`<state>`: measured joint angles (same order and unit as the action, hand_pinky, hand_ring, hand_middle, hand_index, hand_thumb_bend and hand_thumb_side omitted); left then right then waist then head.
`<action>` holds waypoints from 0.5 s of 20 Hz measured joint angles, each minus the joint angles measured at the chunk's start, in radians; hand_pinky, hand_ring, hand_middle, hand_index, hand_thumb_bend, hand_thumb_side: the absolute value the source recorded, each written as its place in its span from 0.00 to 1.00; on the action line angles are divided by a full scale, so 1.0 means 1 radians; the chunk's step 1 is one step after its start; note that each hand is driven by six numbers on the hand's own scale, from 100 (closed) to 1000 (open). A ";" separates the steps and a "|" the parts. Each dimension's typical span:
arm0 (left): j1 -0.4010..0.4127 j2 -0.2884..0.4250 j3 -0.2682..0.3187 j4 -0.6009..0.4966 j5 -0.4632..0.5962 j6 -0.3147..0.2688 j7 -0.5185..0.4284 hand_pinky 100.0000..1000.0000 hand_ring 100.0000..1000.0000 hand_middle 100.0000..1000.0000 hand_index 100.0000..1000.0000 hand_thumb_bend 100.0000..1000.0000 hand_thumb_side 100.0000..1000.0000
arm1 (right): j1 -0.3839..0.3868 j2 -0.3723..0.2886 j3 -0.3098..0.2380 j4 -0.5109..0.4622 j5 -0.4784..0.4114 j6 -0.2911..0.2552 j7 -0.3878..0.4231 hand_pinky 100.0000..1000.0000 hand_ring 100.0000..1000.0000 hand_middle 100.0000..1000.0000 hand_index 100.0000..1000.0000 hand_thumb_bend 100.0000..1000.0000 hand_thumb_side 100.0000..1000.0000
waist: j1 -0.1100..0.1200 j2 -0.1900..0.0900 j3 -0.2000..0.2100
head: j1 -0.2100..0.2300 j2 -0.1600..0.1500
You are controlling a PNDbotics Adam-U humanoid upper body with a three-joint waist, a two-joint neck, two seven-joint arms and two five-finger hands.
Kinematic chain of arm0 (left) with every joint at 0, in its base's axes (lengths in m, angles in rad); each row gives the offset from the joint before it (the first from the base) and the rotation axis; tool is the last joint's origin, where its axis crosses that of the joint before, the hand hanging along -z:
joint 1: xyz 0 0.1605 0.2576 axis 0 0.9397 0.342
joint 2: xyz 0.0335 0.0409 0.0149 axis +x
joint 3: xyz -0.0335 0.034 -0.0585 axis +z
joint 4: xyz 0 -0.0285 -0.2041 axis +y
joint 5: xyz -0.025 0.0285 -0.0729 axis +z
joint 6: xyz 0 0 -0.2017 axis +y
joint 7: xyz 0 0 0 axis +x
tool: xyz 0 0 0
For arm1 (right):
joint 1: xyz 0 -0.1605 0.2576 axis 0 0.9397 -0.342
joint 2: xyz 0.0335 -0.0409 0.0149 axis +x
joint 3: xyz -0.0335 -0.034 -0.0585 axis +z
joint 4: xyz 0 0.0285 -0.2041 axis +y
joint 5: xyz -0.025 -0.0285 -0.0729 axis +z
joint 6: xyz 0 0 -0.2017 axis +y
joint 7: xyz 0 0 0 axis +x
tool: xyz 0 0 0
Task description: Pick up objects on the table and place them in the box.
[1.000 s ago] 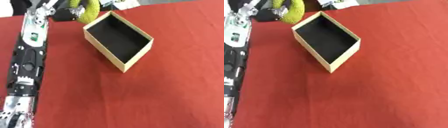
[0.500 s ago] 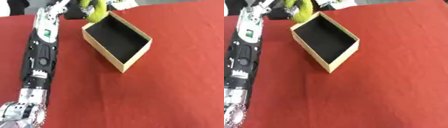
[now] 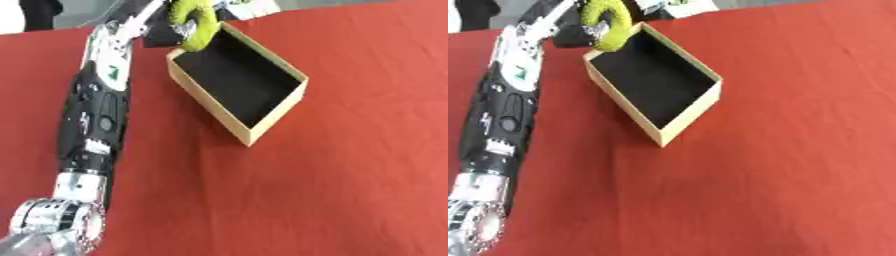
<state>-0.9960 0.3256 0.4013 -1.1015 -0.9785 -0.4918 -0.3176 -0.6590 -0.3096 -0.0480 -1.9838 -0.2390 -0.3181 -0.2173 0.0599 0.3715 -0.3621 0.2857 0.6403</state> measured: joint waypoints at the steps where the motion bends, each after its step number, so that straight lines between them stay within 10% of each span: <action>1: 0.002 0.000 -0.004 0.000 0.000 -0.006 0.003 0.45 0.35 0.31 0.58 0.00 0.51 | 0.000 0.000 0.000 0.000 0.000 0.001 -0.001 0.81 0.74 0.49 0.72 0.00 0.54 | 0.000 0.000 0.000 | 0.000 0.000; 10: 0.013 -0.008 -0.020 0.014 0.052 -0.071 -0.048 0.68 0.75 0.78 0.89 0.07 0.86 | 0.009 0.000 0.000 0.000 0.004 0.007 -0.008 0.81 0.74 0.48 0.72 0.00 0.55 | 0.001 0.000 0.002 | -0.011 0.000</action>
<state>-0.9832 0.3174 0.3817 -1.0871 -0.9263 -0.5623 -0.3658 -0.6498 -0.3096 -0.0482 -1.9838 -0.2351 -0.3111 -0.2254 0.0610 0.3715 -0.3602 0.2748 0.6399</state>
